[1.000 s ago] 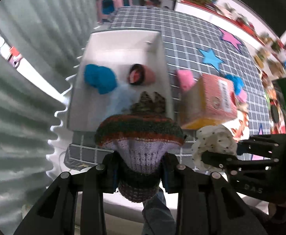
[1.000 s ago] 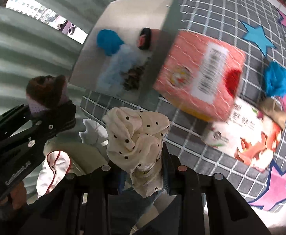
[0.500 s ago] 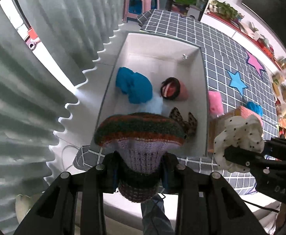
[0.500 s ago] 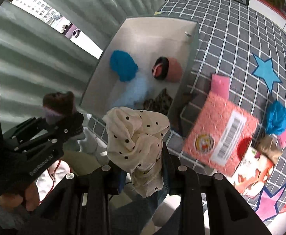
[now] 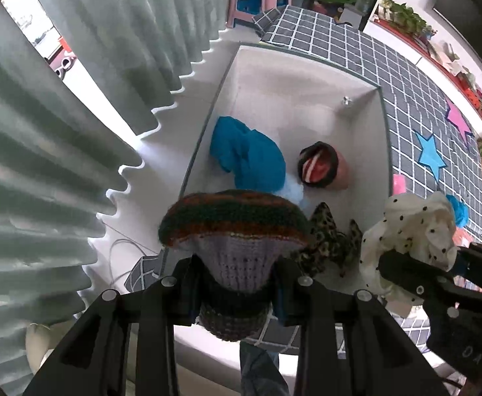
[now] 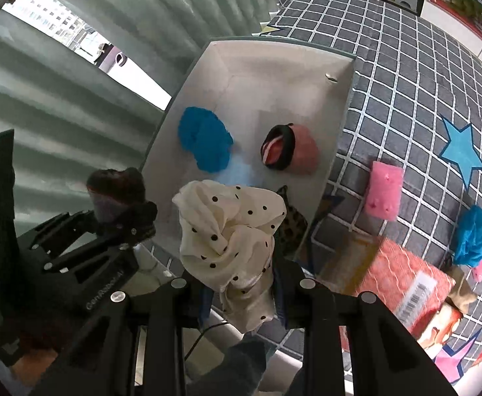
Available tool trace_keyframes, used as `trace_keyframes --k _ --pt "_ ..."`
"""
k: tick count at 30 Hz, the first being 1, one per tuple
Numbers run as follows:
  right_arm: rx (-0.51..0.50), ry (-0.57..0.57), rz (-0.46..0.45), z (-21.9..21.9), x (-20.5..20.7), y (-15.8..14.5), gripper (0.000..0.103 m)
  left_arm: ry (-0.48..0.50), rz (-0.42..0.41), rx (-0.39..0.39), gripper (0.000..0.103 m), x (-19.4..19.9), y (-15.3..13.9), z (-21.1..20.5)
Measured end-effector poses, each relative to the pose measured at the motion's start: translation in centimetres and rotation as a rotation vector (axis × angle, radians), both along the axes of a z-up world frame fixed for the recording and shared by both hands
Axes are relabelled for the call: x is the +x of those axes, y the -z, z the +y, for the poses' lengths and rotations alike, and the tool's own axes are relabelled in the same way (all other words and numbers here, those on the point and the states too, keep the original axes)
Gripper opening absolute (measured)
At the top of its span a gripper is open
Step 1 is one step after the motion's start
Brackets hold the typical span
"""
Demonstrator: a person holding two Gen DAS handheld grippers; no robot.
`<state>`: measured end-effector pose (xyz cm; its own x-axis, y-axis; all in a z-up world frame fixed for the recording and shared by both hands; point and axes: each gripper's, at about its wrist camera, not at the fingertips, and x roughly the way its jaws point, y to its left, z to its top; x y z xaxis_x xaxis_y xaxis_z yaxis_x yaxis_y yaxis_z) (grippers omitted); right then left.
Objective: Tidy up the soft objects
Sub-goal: 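Lower the held beanie and scrunchie into the white box with both tools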
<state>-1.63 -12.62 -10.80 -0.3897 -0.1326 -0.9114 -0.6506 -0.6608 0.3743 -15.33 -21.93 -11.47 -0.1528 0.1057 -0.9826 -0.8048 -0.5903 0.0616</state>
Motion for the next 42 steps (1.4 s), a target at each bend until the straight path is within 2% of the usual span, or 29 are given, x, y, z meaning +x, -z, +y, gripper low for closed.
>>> trace_keyframes --k 10,20,35,42 --pt "-0.021 0.019 -0.052 1.8 -1.7 2.4 0.031 -0.002 -0.003 -0.049 0.036 -0.8 2.7 1.8" --pt "-0.081 -0.033 -0.125 -0.6 -2.0 5.8 0.031 0.01 -0.043 -0.131 0.036 -0.4 5.9 0.7" --pt "-0.168 -0.054 -0.134 -3.9 -1.3 6.7 0.031 0.04 -0.04 -0.148 0.036 0.5 6.3 -0.1" --pt "-0.163 -0.059 -0.137 -4.1 -0.7 6.5 0.031 0.035 -0.044 -0.142 0.036 0.6 6.3 0.6"
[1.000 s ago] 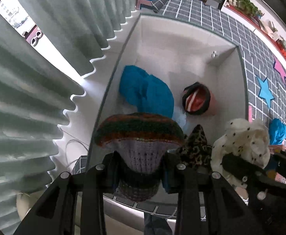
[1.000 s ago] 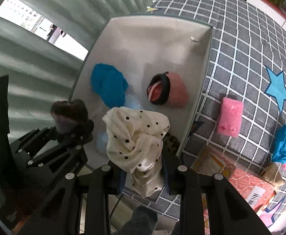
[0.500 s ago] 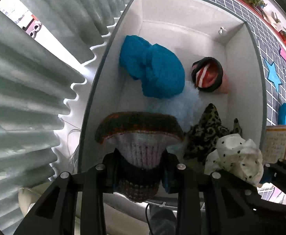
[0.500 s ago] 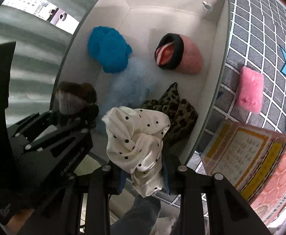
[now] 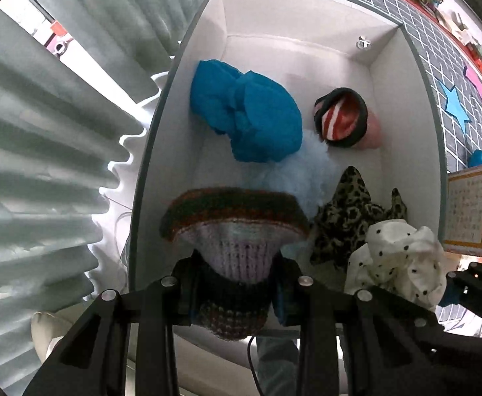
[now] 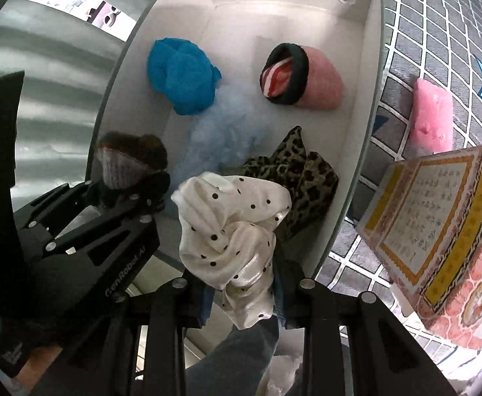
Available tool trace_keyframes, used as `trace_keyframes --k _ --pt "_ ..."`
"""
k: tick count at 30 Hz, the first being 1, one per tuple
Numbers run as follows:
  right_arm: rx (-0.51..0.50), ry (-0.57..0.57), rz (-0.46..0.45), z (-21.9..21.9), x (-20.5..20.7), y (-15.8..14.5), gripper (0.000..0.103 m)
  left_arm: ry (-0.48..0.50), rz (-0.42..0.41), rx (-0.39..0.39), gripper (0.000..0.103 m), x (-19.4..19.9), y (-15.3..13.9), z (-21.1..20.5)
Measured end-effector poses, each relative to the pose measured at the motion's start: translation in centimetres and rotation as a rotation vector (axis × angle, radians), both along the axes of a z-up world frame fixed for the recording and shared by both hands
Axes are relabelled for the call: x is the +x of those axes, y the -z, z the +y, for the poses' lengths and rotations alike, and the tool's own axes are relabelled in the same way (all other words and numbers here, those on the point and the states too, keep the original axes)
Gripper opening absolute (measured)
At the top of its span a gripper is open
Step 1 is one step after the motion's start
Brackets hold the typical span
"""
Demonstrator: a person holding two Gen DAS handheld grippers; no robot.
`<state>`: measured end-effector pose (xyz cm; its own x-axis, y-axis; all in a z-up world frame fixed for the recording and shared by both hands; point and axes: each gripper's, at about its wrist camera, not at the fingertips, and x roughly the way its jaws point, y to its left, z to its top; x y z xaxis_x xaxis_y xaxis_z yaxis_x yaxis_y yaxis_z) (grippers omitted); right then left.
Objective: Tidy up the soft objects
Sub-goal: 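Lower the held beanie and scrunchie into the white box with both tools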
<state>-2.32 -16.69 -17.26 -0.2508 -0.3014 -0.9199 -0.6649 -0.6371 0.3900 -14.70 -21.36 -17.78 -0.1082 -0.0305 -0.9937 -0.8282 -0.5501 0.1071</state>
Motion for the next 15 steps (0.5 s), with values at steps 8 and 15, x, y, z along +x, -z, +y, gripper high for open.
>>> trace_keyframes --k 8,15 --pt "0.064 0.017 0.032 2.0 -0.9 -1.8 0.031 0.004 0.01 0.017 0.036 0.0 -0.5 0.9" --pt "0.11 0.023 0.059 3.4 -2.3 -3.9 0.031 0.0 0.012 0.034 0.036 0.3 -1.2 0.9"
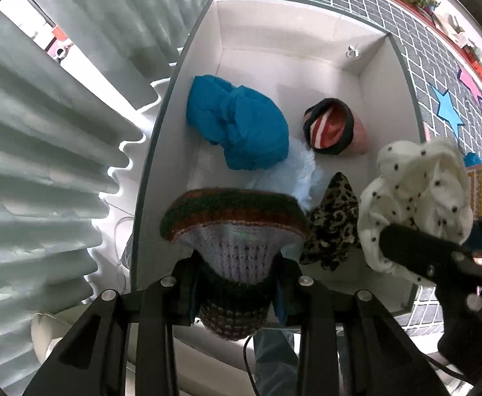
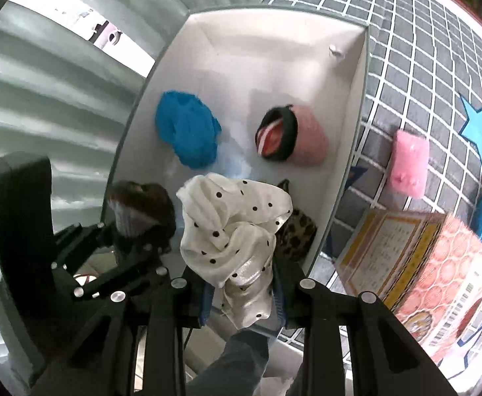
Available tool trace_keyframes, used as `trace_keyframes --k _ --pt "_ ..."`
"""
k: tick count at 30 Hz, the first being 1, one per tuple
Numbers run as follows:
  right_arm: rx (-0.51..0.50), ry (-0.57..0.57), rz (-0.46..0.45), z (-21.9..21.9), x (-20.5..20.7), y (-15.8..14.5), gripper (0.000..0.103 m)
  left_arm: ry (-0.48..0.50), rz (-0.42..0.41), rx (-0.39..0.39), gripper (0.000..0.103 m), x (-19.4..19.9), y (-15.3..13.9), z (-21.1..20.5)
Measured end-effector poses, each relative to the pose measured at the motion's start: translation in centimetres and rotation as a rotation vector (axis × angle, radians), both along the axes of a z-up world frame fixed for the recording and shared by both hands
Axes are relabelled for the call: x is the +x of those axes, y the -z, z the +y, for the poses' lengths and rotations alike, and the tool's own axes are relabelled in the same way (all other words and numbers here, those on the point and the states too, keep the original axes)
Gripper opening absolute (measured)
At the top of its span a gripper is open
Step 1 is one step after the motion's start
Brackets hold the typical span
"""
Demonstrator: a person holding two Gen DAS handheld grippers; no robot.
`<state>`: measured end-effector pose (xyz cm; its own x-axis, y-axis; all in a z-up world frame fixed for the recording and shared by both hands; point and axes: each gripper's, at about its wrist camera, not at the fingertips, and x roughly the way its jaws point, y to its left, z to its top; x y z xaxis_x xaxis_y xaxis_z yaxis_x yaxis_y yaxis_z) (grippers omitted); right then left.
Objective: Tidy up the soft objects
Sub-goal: 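Lower the held beanie and scrunchie into the white box with both tools, then open both tools to release the beanie and scrunchie in the box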
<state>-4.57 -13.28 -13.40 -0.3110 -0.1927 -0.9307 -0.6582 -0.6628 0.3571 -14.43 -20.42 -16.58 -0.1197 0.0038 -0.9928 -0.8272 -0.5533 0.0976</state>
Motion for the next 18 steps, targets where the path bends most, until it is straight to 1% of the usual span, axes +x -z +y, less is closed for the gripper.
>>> trace_keyframes --k 3,12,15,16,17,18 --pt "0.005 0.0 0.006 0.5 -0.1 -0.2 0.031 0.001 0.004 0.009 0.036 0.5 -0.3 -0.7" --pt "0.016 0.002 0.016 0.6 0.4 -0.4 0.031 0.002 0.007 0.018 0.038 0.8 -0.6 -0.9" --pt "0.019 0.006 0.019 0.2 0.9 -0.7 0.032 -0.001 0.014 0.024 0.046 0.7 -1.2 -1.3" --pt "0.019 0.007 0.02 0.2 1.0 -0.6 0.032 -0.004 0.015 0.027 0.053 0.7 -1.3 -1.4" --pt "0.018 0.008 0.02 0.2 0.9 -0.7 0.032 -0.007 0.016 0.029 0.057 0.6 -1.3 -1.4" --pt "0.018 0.008 0.021 0.2 0.9 -0.7 0.032 -0.01 0.02 0.033 0.065 0.6 -1.4 -1.4"
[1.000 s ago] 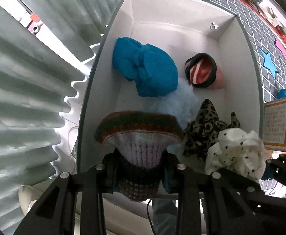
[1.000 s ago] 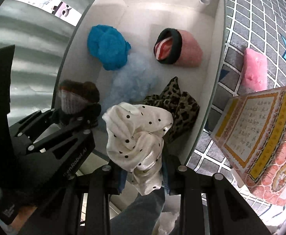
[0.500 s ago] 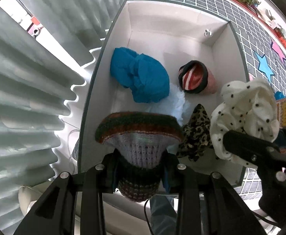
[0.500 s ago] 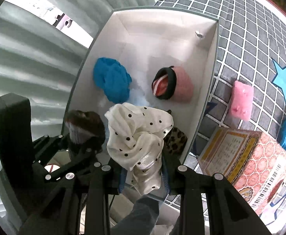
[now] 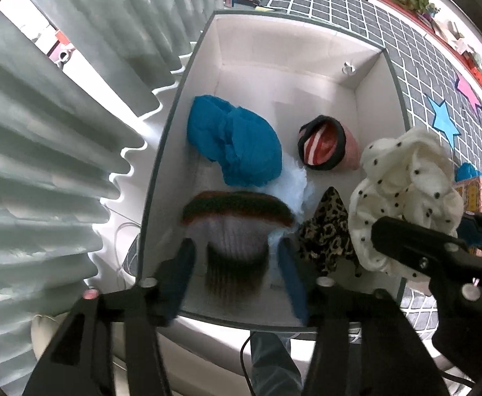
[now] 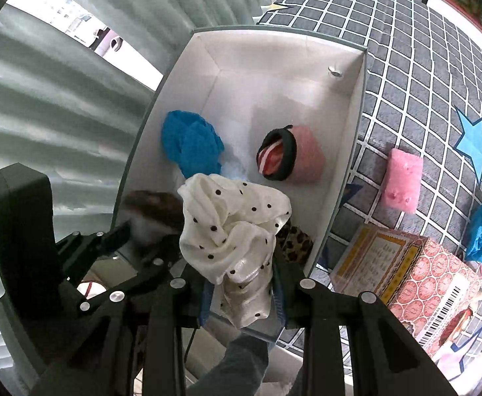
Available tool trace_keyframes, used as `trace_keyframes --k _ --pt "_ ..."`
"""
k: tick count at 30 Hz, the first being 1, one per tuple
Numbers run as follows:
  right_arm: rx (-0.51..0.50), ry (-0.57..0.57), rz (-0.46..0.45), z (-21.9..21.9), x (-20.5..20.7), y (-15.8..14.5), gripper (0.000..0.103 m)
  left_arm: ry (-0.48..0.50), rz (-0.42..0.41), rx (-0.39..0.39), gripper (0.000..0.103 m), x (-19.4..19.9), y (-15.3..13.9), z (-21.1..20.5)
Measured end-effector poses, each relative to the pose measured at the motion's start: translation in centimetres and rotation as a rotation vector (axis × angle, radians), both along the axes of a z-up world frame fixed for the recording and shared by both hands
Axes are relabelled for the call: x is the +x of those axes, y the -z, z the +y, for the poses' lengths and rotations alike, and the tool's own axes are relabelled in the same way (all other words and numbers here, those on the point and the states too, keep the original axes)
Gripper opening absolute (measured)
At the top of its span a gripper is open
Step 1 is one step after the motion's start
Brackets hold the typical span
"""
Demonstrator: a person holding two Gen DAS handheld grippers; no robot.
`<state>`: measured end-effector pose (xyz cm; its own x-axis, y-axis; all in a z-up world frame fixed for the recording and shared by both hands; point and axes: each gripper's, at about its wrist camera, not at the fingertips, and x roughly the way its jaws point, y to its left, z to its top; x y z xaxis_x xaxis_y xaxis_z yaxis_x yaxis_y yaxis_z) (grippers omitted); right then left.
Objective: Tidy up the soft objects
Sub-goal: 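Open both tools to release the beanie and scrunchie in the box, then move both tools back over the remaining items on the bed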
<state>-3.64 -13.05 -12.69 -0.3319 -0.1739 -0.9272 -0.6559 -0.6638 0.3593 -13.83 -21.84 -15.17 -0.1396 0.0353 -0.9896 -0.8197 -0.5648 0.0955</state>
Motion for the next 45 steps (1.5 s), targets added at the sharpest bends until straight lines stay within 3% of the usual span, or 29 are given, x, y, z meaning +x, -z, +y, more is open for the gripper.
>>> trace_keyframes --k 2,5,10,11,13,28,36,45 --pt "-0.003 0.0 0.003 0.1 0.0 0.0 0.035 -0.003 0.005 0.007 0.078 -0.1 -0.3 0.0" --pt "0.011 0.001 0.006 0.2 0.0 -0.4 0.065 0.001 -0.003 0.008 0.08 -0.2 -0.5 -0.1" --pt "0.052 -0.003 -0.012 0.5 -0.4 -0.9 0.086 -0.037 -0.033 0.032 0.093 -0.9 -0.7 -0.5" --pt "0.062 0.0 -0.016 0.6 -0.4 -0.9 0.093 -0.045 -0.041 0.034 0.103 -1.1 -0.7 -0.6" --pt "0.09 0.01 -0.03 0.8 -0.2 -1.1 0.102 -0.065 -0.054 0.044 0.103 -1.5 -0.6 -0.8" --pt "0.139 0.027 0.119 1.0 0.0 -4.6 0.102 -0.087 -0.062 0.105 0.103 -1.8 -2.5 -0.5" --pt "0.128 0.069 0.203 1.3 1.0 -6.2 0.102 -0.046 -0.062 0.128 0.103 -1.0 -4.1 -0.2" --pt "0.14 0.159 0.212 3.6 5.4 -7.8 0.102 0.061 -0.073 0.165 0.103 1.3 -6.7 3.1"
